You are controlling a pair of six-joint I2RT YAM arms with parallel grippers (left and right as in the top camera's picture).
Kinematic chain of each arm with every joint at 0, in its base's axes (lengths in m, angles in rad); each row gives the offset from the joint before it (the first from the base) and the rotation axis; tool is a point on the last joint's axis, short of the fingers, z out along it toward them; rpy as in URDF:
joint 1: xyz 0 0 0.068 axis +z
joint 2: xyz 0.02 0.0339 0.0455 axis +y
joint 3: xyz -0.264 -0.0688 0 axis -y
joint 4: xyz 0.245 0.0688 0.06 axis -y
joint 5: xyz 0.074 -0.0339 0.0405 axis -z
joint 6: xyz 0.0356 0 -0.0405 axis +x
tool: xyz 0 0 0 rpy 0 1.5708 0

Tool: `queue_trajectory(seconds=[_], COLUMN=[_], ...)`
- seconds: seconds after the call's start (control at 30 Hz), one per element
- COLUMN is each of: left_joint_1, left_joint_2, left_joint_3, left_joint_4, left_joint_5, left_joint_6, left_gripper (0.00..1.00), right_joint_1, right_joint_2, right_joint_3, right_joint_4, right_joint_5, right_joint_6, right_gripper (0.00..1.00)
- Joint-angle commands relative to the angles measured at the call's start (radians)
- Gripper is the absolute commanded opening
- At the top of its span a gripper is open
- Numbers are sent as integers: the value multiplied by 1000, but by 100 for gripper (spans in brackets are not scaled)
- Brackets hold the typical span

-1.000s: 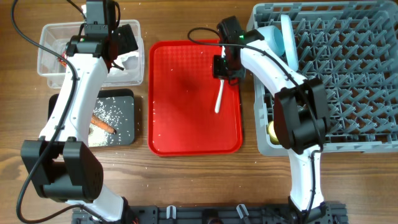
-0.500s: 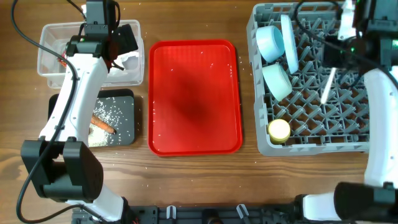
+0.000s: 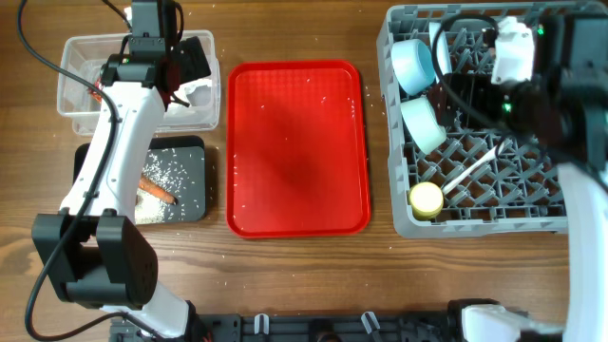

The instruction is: Sort waste into correct bins and load items into the dishwasher rack

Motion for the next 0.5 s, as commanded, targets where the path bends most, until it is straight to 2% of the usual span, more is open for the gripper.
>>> queue_trajectory(seconds=[0.0, 0.33, 0.43, 0.47], left_joint_1=[2, 2, 2, 2], left_joint_2=[-11, -11, -11, -11], left_joint_3=[4, 4, 4, 4], left_joint_4=[3, 3, 3, 3], left_joint_5=[-20, -20, -19, -20], left_joint_6=[6, 5, 6, 6], left_gripper=[100, 100, 100, 100], right_joint_1=[6, 7, 8, 9], right_joint_2=[-71, -78, -117, -180], right_joint_3=[17, 6, -82, -193], right_joint_4=[-9, 96, 249, 379], right_joint_5=[-29, 20, 21, 20], right_joint_6=[114, 26, -30, -29], right_gripper=[100, 100, 100, 100])
